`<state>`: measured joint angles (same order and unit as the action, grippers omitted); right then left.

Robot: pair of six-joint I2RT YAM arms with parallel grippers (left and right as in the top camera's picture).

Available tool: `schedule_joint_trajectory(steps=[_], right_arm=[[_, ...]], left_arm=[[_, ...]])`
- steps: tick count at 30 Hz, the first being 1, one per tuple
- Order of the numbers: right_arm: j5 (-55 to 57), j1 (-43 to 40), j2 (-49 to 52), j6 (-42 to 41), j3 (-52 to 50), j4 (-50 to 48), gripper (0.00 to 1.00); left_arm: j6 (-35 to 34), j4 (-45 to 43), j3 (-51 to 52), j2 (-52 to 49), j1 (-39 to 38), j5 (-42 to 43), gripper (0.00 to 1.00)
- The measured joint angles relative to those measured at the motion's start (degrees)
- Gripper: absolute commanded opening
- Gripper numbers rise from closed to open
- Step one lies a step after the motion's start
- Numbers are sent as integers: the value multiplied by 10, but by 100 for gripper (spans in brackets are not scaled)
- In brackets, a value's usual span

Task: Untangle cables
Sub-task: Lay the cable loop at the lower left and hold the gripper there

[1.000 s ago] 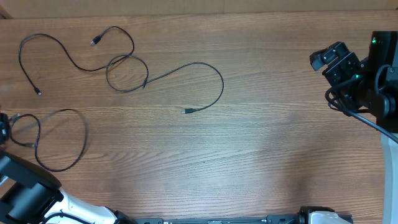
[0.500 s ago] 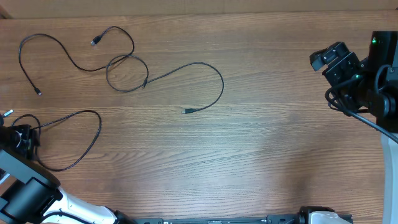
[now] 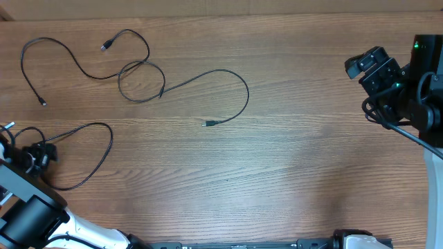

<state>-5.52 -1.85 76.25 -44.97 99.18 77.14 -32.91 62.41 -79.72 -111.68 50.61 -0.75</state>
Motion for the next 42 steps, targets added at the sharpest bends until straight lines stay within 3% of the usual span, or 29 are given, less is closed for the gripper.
schedule_joint_trajectory(steps=[8, 11, 16, 19, 21, 26, 27, 30, 33, 35, 42], right_arm=[[0, 0, 0, 0, 0, 0, 100], [0, 0, 0, 0, 0, 0, 100], [0, 0, 0, 0, 0, 0, 100], [0, 0, 0, 0, 0, 0, 100], [0, 0, 0, 0, 0, 0, 100], [0, 0, 0, 0, 0, 0, 100], [0, 0, 0, 0, 0, 0, 100], [0, 0, 0, 0, 0, 0, 100], [0, 0, 0, 0, 0, 0, 100], [0, 0, 0, 0, 0, 0, 100], [0, 0, 0, 0, 0, 0, 100]], left_arm=[[4, -94, 87, 0, 0, 2, 91], [8, -122, 101, 7, 0, 11, 64], [4, -158, 121, 19, 0, 10, 53], [-5, -188, 129, 26, 1, 34, 38], [-21, -200, 129, 26, 1, 58, 34], [-53, -207, 130, 26, 1, 93, 38], [-58, -207, 130, 26, 1, 99, 49], [-53, -204, 130, 26, 1, 122, 67], [-31, -188, 126, 26, 0, 153, 75], [-15, -171, 123, 26, 0, 168, 100], [1, -110, 119, 43, 0, 183, 100]])
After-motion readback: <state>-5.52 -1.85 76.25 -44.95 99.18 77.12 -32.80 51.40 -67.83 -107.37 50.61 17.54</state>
